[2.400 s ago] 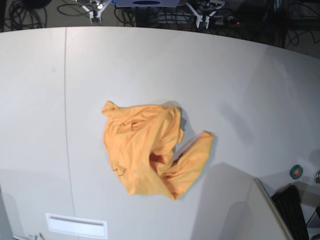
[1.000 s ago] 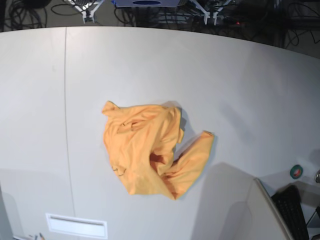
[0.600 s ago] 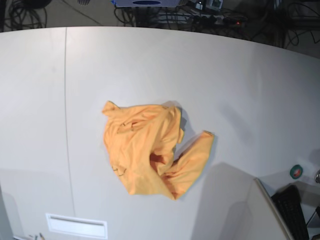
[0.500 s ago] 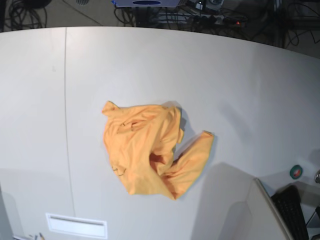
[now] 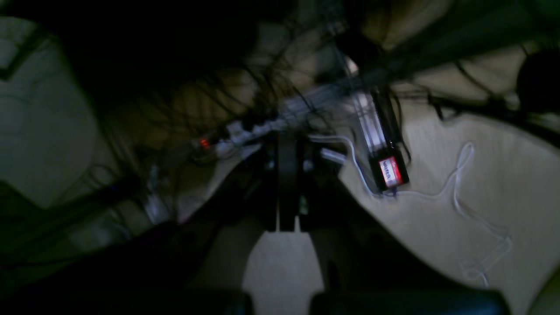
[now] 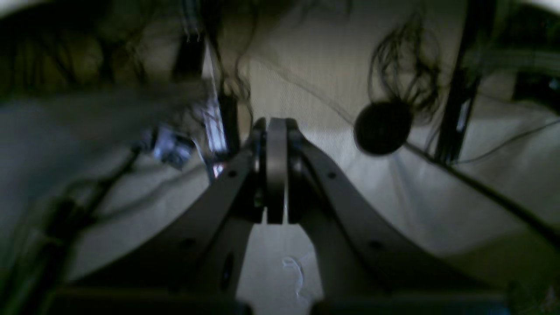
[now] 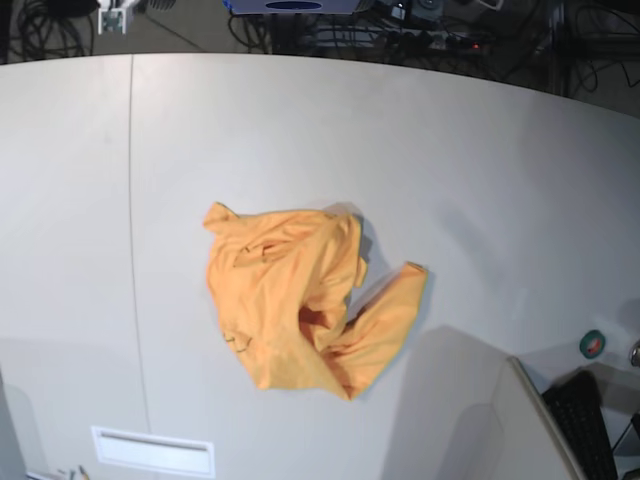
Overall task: Layout the t-shirt on the table in an organized manner, then fold the t-shirt properly
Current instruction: 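Lower both grippers onto the orange t-shirt and grasp its edges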
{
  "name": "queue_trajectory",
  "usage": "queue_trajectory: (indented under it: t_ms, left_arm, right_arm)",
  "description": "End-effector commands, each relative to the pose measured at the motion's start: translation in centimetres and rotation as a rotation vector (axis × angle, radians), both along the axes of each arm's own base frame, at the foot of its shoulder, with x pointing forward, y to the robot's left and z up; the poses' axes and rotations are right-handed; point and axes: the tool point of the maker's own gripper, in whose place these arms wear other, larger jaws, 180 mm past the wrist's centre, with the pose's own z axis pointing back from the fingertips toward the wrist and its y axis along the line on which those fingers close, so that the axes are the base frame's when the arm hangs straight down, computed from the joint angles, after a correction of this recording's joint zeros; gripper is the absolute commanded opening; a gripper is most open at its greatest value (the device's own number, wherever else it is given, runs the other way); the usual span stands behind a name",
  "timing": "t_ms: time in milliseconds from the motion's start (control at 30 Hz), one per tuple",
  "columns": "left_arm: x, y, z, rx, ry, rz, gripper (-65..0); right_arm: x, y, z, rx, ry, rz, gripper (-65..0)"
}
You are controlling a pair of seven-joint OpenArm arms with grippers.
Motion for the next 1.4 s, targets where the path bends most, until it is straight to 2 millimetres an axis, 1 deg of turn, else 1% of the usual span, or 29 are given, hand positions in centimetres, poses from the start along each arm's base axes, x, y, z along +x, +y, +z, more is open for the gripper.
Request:
queue_trajectory:
  t_ms: [0,67,100,133,167,267,300,367,400,433,467,500,533,567,600,700,833,900,967,1033,1067,1133,1167,1233,1300,1367]
  left_arm:
    - [2.1,-0.3,1.8,-0.013,-0.082,-0.006,-65.0]
    - [5.0,-0.5,3.7,-0.019,-0.168,0.005,-65.0]
    - [6.7,-1.1,4.5,-0.033,-0.217,0.015,-65.0]
    - [8.5,-1.6,5.3,-0.044,-0.264,0.034,-65.0]
    - [9.7,-1.9,5.8,-0.048,-0.284,0.057,-65.0]
    - [13.2,-2.1,6.1,-0.046,-0.292,0.16,-65.0]
    - [14.3,-2.3,5.9,-0.054,-0.284,0.211,-65.0]
    - [16.1,-2.4,5.8,-0.073,-0.284,0.302,-65.0]
    - [16.9,-2.7,5.8,-0.09,-0.291,0.339,-65.0]
    - [17.7,-3.1,5.8,-0.11,-0.294,0.374,-65.0]
    - [18.6,-3.6,6.0,-0.132,-0.303,0.399,-64.7]
    - [19.4,-4.2,6.0,-0.151,-0.304,0.416,-57.9]
    - [19.9,-4.6,5.9,-0.166,-0.306,0.425,-53.5]
    - [20.5,-5.0,5.8,-0.179,-0.31,0.432,-50.0]
    - [21.0,-5.3,5.6,-0.19,-0.311,0.439,-49.0]
    - [21.7,-5.5,4.8,-0.199,-0.3,0.448,-49.0]
    - [22.5,-5.5,3.4,-0.2,-0.277,0.453,-49.0]
    - [23.0,-5.5,2.7,-0.199,-0.266,0.455,-49.0]
    - [23.5,-5.5,2.3,-0.2,-0.263,0.457,-49.0]
    - [23.7,-5.3,2.2,-0.196,-0.265,0.46,-49.0]
    - [23.7,-5.1,2.3,-0.194,-0.267,0.464,-48.1]
    - [23.8,-4.9,2.5,-0.191,-0.272,0.463,-47.7]
    - [23.8,-4.5,2.6,-0.182,-0.276,0.459,-46.7]
    - [23.6,-3.6,2.6,-0.161,-0.276,0.456,-39.8]
    - [23.4,-3.1,2.5,-0.154,-0.276,0.465,-30.8]
    - [23.3,-2.3,2.6,-0.143,-0.279,0.483,-23.9]
  right_arm:
    - [1.0,-0.3,1.3,-0.008,-0.037,0.003,-65.0]
    - [4.7,-0.3,2.7,-0.011,-0.116,0.002,-65.0]
    - [6.2,-0.3,3.1,-0.01,-0.139,0.001,-65.0]
    - [8.3,-0.4,3.5,-0.011,-0.167,-0.002,-65.0]
    - [9.8,-0.4,3.6,-0.007,-0.175,-0.006,-65.0]
    - [15.1,-0.5,4.4,0.009,-0.195,-0.022,-65.0]
    - [17.0,-0.9,5.0,0.011,-0.21,-0.034,-65.0]
    - [20.8,-0.6,6.5,0.024,-0.252,-0.013,-65.0]
    - [22.7,-0.4,7.5,0.026,-0.28,0.022,-59.0]
    - [24.5,-0.2,8.4,0.021,-0.301,0.077,-50.6]
    - [26.1,0.2,9.0,0.018,-0.308,0.134,-43.5]
    - [27.4,0.7,9.4,0.017,-0.308,0.193,-36.6]
    - [28.2,1.1,9.4,0.02,-0.302,0.236,-32.6]
    - [29.0,1.6,9.2,0.022,-0.297,0.282,-30.8]
    - [29.5,2.0,8.9,0.027,-0.29,0.321,-31.1]
    - [30.6,3.0,7.6,0.048,-0.255,0.394,-32.4]
    - [31.6,3.4,5.6,0.084,-0.219,0.395,-32.3]
    - [32.5,3.8,5.3,0.103,-0.247,0.397,-31.8]
    - [33.9,5.1,5.0,0.126,-0.265,0.422,-31.7]
    - [35.2,6.3,4.7,0.143,-0.257,0.45,-31.7]
    - [35.8,6.7,4.5,0.152,-0.25,0.456,-31.7]
    - [37.1,7.2,4.7,0.167,-0.251,0.462,-31.5]
    - [37.9,7.9,4.9,0.202,-0.256,0.456,-31.5]
    - [39.2,8.9,5.3,0.272,-0.265,0.446,-31.5]
    - [40.4,9.7,5.6,0.323,-0.265,0.439,-31.5]
    - [41.2,9.6,5.4,0.357,-0.249,0.412,-31.5]
